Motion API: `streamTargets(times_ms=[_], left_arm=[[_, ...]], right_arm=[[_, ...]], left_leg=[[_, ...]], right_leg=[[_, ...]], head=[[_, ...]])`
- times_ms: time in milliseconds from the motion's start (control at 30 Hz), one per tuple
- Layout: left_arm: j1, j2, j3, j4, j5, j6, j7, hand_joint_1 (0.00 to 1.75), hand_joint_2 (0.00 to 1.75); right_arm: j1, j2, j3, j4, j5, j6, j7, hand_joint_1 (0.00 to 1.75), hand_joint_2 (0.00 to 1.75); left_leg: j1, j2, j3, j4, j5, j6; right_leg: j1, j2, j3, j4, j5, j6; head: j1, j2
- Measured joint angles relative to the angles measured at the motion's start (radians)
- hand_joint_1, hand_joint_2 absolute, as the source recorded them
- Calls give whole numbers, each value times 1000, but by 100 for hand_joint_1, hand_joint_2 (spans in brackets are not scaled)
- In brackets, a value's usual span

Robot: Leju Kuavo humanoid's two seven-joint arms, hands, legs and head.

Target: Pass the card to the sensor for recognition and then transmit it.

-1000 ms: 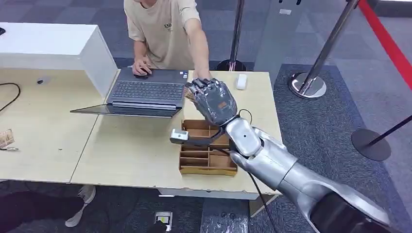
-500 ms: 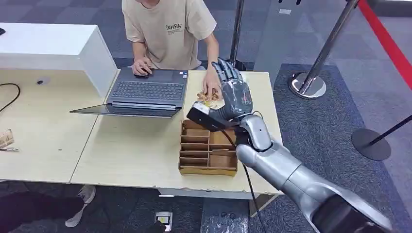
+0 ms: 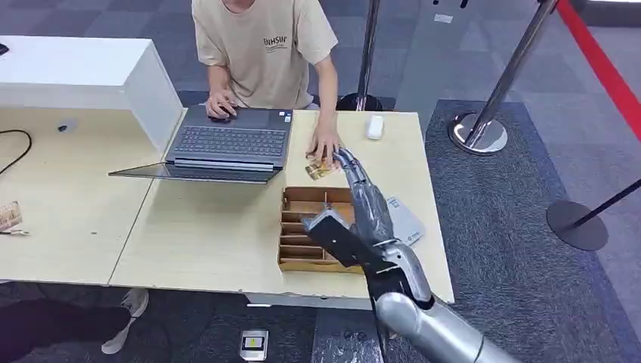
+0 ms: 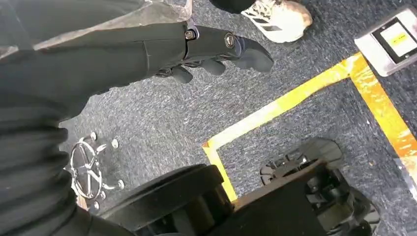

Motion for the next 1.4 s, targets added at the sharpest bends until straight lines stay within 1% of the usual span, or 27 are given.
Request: streamTargets(times_ms=[33,133,167,200,233,267,300,333,367,467,533,600,633,700,733,800,833,933,1033,1067,1100,1133,1233,1267,1300,1400], left_arm=[[0,0,2,0,0,0,0,0,175],[0,0,2,0,0,3,1,0,175],[0,0,2,0,0,7,5,0,175],[0,0,2,0,0,10,9,0,175],[0,0,2,0,-1,12,12,0,175],[-1,0,3,0,-2,14,15,0,175],[-2,-1,2,0,-3,15,16,0,175],[-3,-2,2,0,-4,15,18,0,175],[-4,-2,2,0,-4,15,19,0,175],[-6,-2,3,0,-6,15,22,0,175],[-8,-2,2,0,-6,15,22,0,175],[-10,-3,2,0,-7,15,22,0,175],[-10,-3,3,0,-7,15,23,0,175],[-10,-3,3,0,-8,14,23,0,175],[-11,-3,2,0,-8,14,24,0,175],[-13,-4,3,0,-8,11,24,0,175],[-13,-4,2,0,-8,11,24,0,175],[-16,-5,2,0,-9,10,25,0,175],[-20,-5,2,0,-12,8,25,0,175],[-20,-5,2,0,-14,7,25,0,175],[-21,-5,2,0,-15,6,25,0,175],[-22,-5,2,0,-15,5,25,0,175],[-24,-5,2,0,-18,3,26,0,175],[-25,-5,2,0,-18,2,26,0,175],[-25,-5,2,0,-18,2,26,0,175],[-26,-5,2,0,-19,0,26,0,175]], right_arm=[[15,-3,0,-15,27,-6,7,14,175],[48,-10,-1,-41,94,-24,20,12,175],[62,-14,-1,-51,105,-31,21,16,175],[70,-16,-1,-54,112,-35,22,28,175],[75,-17,-1,-53,120,-40,22,35,175],[81,-20,-1,-53,128,-45,22,37,175],[83,-22,-2,-53,135,-46,22,77,175],[84,-24,-1,-52,149,-45,22,112,175],[84,-25,0,-51,157,-44,22,119,175],[83,-29,1,-44,172,-37,24,122,175],[81,-32,3,-36,182,-24,29,134,175],[79,-33,3,-28,182,-21,30,131,175],[78,-34,3,-23,178,-19,30,82,175],[75,-36,5,-10,172,-17,29,86,175],[72,-37,6,-2,171,-14,29,93,175],[66,-38,11,22,158,-5,26,87,175],[64,-39,11,30,153,-4,23,82,175],[55,-40,14,61,138,-1,14,89,175],[46,-41,18,96,136,0,6,80,175],[43,-41,19,104,137,0,3,84,175],[38,-41,22,117,139,-1,-1,99,175],[35,-41,23,129,139,-2,-3,120,175],[27,-40,29,163,137,-2,-10,117,175],[23,-40,32,182,135,-2,-14,129,175],[21,-40,34,192,133,-2,-15,133,175],[15,-39,40,220,129,-2,-24,134,175]], left_leg=[[0,0,0,0,0,0],[0,0,0,0,0,0],[0,0,0,0,0,0],[0,0,0,0,0,0],[0,0,0,0,0,0],[0,0,0,0,0,0],[0,0,0,0,0,0],[0,0,0,0,0,0],[0,0,0,0,0,0],[0,0,0,0,0,0],[0,0,0,0,0,0],[0,0,0,0,0,0],[0,0,0,0,0,0],[0,0,0,0,0,0],[0,0,0,0,0,0],[0,0,0,0,0,0],[0,0,0,0,0,0],[0,0,0,0,0,0],[0,0,0,0,0,0],[0,0,0,0,0,0],[0,0,0,0,0,0],[0,0,0,0,0,0],[0,0,0,0,0,0],[0,0,0,0,0,0],[0,0,0,0,0,0],[0,0,0,0,0,0]], right_leg=[[0,0,0,0,0,0],[0,1,0,0,0,0],[0,1,0,0,0,0],[0,1,0,0,0,0],[0,1,0,0,0,0],[0,1,0,0,0,0],[0,1,0,0,0,0],[0,1,0,0,0,0],[0,1,0,0,0,0],[0,1,0,0,0,0],[0,1,0,0,0,0],[0,1,0,0,0,0],[0,1,0,0,0,0],[0,1,0,0,0,0],[0,1,0,0,0,0],[0,1,0,0,0,0],[0,1,0,0,0,0],[0,1,0,0,0,0],[0,1,0,0,0,0],[0,1,0,0,0,0],[0,1,0,0,0,0],[0,1,0,0,0,0],[0,1,0,0,0,0],[0,1,0,0,0,0],[0,1,0,0,0,0],[0,1,0,0,0,0]], head=[[0,0],[0,0],[0,0],[0,0],[0,0],[0,0],[0,0],[0,0],[-1,0],[0,0],[0,0],[0,0],[0,0],[0,0],[0,0],[0,0],[0,0],[0,0],[0,0],[0,0],[-1,0],[-1,0],[-1,0],[-1,0],[0,0],[-1,0]])
